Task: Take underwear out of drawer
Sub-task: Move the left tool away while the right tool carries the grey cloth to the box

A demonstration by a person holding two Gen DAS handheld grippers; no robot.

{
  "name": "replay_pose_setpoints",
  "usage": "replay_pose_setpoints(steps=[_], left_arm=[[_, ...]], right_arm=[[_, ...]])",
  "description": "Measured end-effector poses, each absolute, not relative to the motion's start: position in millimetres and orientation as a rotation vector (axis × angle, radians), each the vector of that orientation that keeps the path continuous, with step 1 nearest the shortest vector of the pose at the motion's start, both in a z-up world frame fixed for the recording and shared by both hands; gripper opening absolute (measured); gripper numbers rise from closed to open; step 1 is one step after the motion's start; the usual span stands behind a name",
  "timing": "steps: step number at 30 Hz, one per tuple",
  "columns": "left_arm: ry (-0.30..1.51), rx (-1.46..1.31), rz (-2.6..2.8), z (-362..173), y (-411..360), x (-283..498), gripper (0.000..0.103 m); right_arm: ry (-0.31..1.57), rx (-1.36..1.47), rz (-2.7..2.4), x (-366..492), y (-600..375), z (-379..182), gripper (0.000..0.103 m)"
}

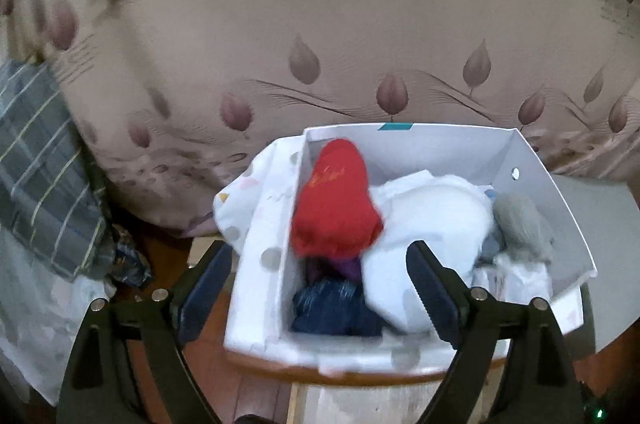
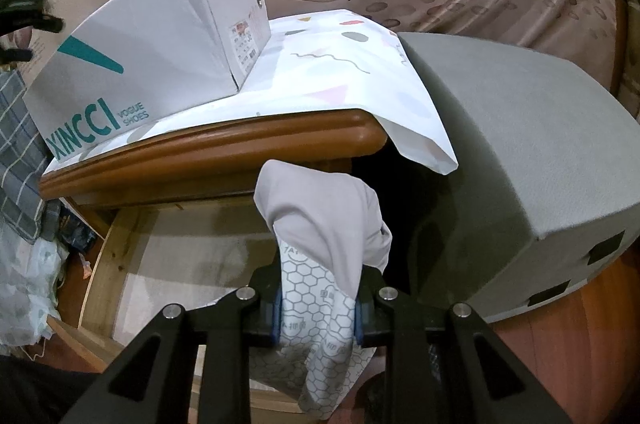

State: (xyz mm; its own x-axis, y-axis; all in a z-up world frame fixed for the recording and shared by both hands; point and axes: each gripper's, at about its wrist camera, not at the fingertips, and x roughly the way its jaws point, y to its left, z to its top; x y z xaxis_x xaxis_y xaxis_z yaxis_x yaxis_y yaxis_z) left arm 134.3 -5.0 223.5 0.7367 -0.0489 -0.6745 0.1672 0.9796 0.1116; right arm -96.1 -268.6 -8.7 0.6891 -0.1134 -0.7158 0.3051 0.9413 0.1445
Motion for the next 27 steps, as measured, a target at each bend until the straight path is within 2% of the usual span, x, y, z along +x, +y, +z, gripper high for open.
replay_pose_setpoints(steps=[5,16,21,27], left_arm=[[0.703,0.136,-0.085,201,26,84,0.092],[0.712,0.149,0.074,96,62,42,0.093],[0.725,0.097,0.095,67,70,40,0.093],[0.705,0.097,0.149,62,85,37,0.093]], right_arm=[[0.787,0.243,-0.245,-96,-265,-9,0.024],[0.756,0.156,-0.223,-103,-251,6,0.024],[0.753,0.151,-0.197,-111,-244,31,0.024],[0.698,0.131,-0.163,-108,-242,89,0.024]])
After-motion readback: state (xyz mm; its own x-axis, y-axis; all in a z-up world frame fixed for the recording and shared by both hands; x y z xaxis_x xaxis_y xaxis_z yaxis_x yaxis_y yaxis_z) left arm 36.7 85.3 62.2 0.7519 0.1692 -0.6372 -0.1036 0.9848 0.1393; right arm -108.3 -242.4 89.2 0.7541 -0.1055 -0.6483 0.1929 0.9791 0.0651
